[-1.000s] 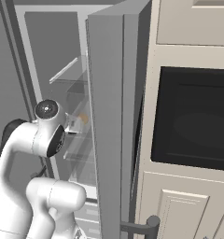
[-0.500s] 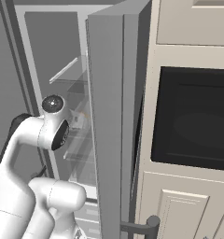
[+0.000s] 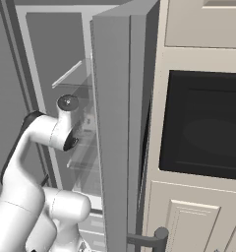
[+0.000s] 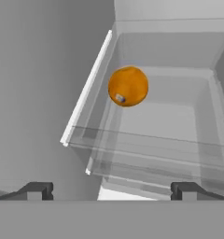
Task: Retrieve the kiwi and orange from the fridge and place them into the bowl on the dining table.
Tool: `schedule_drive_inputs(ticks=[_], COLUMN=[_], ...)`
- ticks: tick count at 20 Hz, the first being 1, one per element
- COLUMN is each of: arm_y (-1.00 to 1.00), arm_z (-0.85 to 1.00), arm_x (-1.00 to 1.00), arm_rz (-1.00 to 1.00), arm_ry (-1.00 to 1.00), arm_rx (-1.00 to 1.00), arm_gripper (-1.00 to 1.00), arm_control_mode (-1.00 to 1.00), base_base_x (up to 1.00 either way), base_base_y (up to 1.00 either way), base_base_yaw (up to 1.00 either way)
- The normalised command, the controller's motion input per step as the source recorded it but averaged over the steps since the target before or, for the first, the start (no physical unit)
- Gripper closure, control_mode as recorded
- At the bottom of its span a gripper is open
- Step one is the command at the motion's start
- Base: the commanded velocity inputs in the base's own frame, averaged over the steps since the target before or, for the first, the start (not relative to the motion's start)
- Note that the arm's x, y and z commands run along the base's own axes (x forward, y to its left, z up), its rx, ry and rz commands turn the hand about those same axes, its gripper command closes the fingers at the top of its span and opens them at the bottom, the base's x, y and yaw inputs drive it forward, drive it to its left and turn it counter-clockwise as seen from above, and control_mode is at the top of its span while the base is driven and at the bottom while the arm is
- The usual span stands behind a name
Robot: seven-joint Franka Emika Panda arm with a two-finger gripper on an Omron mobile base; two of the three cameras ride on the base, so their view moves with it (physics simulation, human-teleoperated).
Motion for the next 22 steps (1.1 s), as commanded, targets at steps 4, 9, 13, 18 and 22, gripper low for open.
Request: schedule_drive_inputs(ticks=[4,9,13,18,22], arm_y=[-0.08,0.00,0.00,0.00,0.00], arm_z=[-0.26,-0.42,-0.30,-0.15,-0.01], arm_x=[0.24,0.27,0.39,0.31,0.24], arm_rz=[0.13,0.11,0.08,0.05,0.03], arm_ry=[0.00,-0.05,-0.06,-0.06,0.00], arm_rx=[0.00,-0.08,-0.07,-0.05,-0.01], arm_gripper=[-1.00,-1.00,-1.00,-1.00,-1.00], arm_control_mode=[-1.00,-1.00,-1.00,-1.00,-1.00], base_base_x=[0.00,0.00,0.00,0.00,0.00], base_base_y=[0.00,0.00,0.00,0.00,0.00], base_base_yaw=[0.00,0.00,0.00,0.00,0.00])
